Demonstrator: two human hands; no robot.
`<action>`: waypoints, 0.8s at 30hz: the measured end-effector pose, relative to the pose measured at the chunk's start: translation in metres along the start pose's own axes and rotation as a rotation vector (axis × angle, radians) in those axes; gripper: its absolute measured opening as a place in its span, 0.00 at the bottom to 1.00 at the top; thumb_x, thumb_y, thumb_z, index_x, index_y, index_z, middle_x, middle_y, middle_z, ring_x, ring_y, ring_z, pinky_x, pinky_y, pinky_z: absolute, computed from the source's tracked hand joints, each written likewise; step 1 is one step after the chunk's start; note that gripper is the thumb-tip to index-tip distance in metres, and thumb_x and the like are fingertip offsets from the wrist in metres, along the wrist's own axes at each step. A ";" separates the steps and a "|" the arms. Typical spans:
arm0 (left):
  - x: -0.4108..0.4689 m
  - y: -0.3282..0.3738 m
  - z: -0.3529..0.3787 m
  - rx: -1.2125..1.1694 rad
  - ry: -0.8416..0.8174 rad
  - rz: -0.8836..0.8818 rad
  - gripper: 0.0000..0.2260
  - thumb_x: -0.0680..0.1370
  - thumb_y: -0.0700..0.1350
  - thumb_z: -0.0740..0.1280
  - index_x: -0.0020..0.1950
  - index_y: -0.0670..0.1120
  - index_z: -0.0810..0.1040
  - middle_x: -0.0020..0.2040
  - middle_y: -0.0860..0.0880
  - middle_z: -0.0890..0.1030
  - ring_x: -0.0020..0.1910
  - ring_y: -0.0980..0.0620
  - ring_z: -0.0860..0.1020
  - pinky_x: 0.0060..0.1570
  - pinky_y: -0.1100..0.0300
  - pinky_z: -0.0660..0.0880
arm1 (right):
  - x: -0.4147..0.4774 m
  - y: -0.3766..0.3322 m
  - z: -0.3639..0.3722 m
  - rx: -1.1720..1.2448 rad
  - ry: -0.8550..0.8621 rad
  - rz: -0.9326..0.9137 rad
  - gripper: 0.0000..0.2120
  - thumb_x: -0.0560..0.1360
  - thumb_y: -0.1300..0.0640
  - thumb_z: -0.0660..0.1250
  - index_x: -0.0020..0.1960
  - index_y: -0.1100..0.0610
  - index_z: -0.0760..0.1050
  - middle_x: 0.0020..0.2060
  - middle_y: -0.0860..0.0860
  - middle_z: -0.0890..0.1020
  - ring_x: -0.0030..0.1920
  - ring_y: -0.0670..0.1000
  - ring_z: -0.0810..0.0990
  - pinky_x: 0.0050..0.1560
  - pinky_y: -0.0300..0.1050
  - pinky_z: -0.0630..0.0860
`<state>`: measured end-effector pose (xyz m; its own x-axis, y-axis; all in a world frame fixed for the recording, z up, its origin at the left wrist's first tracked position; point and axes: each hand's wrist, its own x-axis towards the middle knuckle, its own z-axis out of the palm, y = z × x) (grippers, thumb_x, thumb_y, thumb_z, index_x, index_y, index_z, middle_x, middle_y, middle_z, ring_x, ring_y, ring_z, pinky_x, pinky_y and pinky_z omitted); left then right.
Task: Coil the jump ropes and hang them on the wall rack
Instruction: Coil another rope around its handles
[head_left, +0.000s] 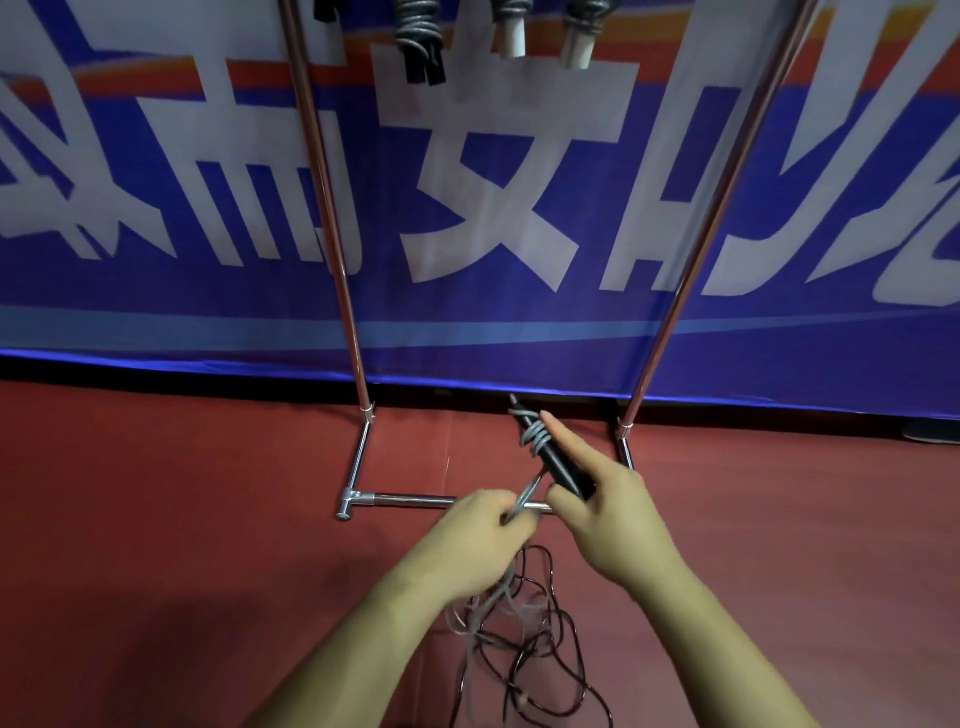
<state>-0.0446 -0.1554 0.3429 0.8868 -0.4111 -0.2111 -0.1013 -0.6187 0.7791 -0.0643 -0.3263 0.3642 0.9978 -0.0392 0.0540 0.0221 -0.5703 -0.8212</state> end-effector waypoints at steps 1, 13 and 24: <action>0.000 0.001 0.001 0.044 0.031 0.019 0.19 0.80 0.54 0.63 0.36 0.43 0.66 0.29 0.52 0.67 0.29 0.52 0.64 0.32 0.53 0.63 | 0.000 0.004 0.005 -0.112 -0.006 0.014 0.38 0.73 0.58 0.68 0.70 0.24 0.61 0.33 0.46 0.78 0.29 0.47 0.67 0.34 0.44 0.71; 0.005 -0.011 -0.009 -0.557 -0.299 -0.184 0.15 0.83 0.51 0.63 0.42 0.46 0.80 0.29 0.53 0.64 0.27 0.58 0.62 0.30 0.65 0.62 | 0.001 0.022 0.022 -0.423 0.061 0.092 0.32 0.77 0.44 0.65 0.74 0.24 0.52 0.41 0.50 0.78 0.43 0.58 0.79 0.40 0.51 0.75; -0.002 -0.033 -0.008 -0.086 -0.543 -0.368 0.32 0.67 0.78 0.62 0.57 0.57 0.85 0.70 0.55 0.76 0.70 0.53 0.72 0.75 0.48 0.60 | 0.001 0.007 0.013 -0.202 0.270 -0.059 0.32 0.78 0.51 0.69 0.73 0.27 0.59 0.47 0.50 0.84 0.43 0.52 0.81 0.45 0.53 0.78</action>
<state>-0.0389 -0.1288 0.3226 0.5014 -0.4762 -0.7224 0.2212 -0.7366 0.6391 -0.0622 -0.3193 0.3511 0.9419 -0.2021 0.2684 0.0389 -0.7280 -0.6845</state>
